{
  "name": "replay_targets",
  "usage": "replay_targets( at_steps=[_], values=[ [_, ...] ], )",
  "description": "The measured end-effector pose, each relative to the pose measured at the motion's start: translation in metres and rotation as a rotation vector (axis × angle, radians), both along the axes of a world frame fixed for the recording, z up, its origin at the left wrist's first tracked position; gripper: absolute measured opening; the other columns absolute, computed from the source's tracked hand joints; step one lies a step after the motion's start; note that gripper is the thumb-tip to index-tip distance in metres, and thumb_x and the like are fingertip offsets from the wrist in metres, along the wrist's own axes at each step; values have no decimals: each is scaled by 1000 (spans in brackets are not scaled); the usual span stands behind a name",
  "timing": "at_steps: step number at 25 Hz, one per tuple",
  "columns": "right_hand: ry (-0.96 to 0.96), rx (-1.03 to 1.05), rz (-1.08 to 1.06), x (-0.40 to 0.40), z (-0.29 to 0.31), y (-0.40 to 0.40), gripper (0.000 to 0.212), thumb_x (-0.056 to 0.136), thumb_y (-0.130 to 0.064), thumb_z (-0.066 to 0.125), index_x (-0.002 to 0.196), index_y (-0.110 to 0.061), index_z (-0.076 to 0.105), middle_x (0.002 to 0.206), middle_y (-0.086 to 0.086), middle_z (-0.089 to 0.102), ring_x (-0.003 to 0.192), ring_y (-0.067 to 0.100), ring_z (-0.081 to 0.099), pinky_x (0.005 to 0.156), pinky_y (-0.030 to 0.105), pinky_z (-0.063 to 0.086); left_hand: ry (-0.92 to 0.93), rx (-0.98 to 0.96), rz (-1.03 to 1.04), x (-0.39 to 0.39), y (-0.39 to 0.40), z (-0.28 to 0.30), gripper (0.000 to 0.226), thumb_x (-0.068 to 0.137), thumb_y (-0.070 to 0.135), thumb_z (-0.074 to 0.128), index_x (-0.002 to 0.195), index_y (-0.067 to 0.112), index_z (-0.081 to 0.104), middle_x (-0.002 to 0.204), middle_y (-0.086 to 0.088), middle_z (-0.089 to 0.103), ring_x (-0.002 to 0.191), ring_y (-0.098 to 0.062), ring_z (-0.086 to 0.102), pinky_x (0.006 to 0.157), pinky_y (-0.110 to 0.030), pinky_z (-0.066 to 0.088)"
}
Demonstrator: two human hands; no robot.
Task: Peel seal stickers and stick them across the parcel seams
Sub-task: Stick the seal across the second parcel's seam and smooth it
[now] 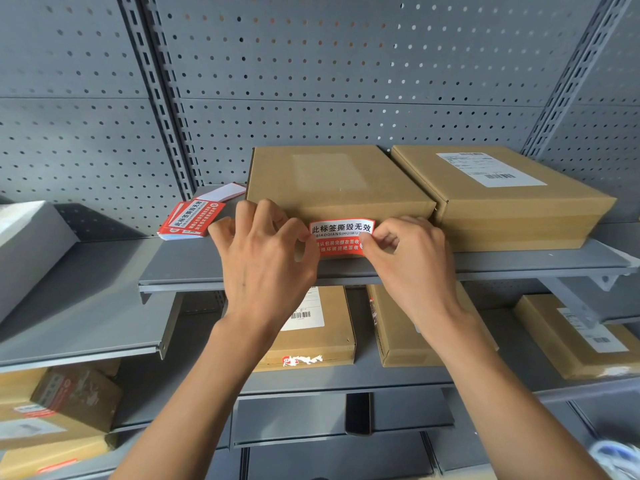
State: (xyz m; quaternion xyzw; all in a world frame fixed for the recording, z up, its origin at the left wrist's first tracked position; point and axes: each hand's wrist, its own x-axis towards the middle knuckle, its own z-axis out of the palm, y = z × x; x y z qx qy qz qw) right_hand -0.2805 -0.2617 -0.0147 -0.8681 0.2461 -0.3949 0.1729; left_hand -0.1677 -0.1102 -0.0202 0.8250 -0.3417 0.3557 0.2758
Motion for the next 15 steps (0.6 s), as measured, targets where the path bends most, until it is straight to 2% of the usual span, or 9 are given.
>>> replay_targets(
  at_steps=[4,9,12,15],
  values=[
    [13,-30,-21,0,1,1,25,87,-30,74,66,-18,67,70,-4,66,74,21,59,62,32,46,-6,-8,3,1,0,-1,18,89,33,71,75,22,74,89,-1,59,90,-31,50,81,-43,25],
    [14,-72,-49,-1,2,0,29,87,-32,74,64,-18,64,69,-3,65,73,22,57,61,29,35,-16,-27,-5,4,-1,-3,14,89,32,73,79,22,70,88,-1,59,90,-32,51,82,-44,27],
    [2,-91,-55,-1,-2,-1,31,86,-33,77,64,-17,63,69,-2,65,74,23,57,60,29,36,-41,-60,-32,7,-1,-6,12,89,29,74,83,22,67,88,-1,60,89,-30,48,81,-44,27],
    [-52,-133,-9,-2,-10,-8,29,87,-29,78,67,-15,63,71,-2,63,73,24,57,61,33,45,-148,-106,-112,10,2,-12,9,90,21,77,87,18,69,93,-3,63,92,-27,46,80,-43,28]
  ],
)
